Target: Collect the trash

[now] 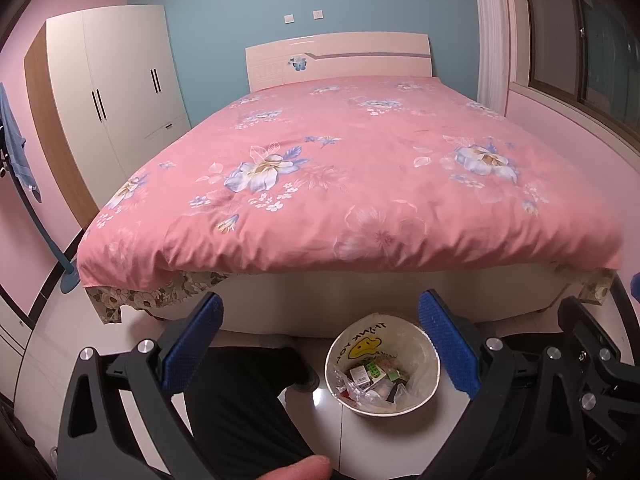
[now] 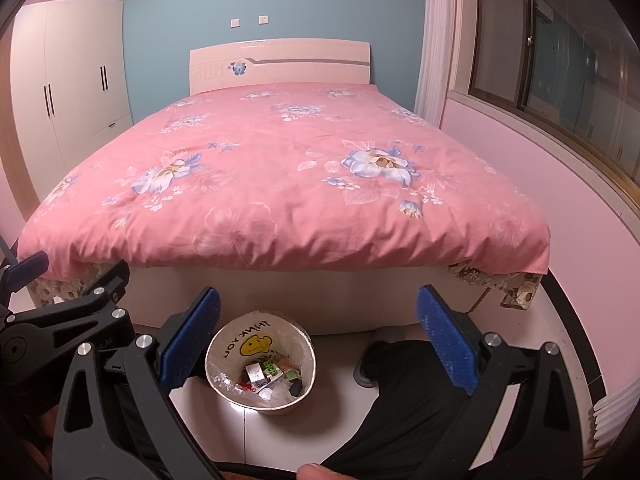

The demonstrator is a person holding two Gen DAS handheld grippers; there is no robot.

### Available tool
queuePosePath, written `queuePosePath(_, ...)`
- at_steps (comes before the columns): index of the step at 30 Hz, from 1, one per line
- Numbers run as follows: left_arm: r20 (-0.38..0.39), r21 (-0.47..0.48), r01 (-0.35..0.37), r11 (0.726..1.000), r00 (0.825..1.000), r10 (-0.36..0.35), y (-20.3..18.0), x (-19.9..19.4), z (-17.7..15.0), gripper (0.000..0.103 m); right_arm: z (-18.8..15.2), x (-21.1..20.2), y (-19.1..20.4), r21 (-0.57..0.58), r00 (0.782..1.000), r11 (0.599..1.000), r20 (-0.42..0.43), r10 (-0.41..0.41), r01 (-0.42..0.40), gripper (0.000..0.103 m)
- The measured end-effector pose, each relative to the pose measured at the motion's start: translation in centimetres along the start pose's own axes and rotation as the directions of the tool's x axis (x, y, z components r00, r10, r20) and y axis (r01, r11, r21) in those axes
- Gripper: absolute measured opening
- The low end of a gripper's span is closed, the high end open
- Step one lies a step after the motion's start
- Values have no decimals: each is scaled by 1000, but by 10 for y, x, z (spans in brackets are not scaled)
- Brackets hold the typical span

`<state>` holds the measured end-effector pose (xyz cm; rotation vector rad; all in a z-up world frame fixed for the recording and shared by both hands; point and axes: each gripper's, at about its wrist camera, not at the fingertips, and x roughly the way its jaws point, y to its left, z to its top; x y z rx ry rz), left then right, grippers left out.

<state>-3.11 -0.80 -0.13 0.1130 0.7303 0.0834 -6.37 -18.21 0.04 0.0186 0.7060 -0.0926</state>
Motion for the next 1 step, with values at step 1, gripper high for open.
queuePosePath(1, 2, 1, 0, 1000, 1000, 0, -1, 0, 0, 99, 0, 1, 0, -2, 1000, 1000, 1, -2, 2, 96)
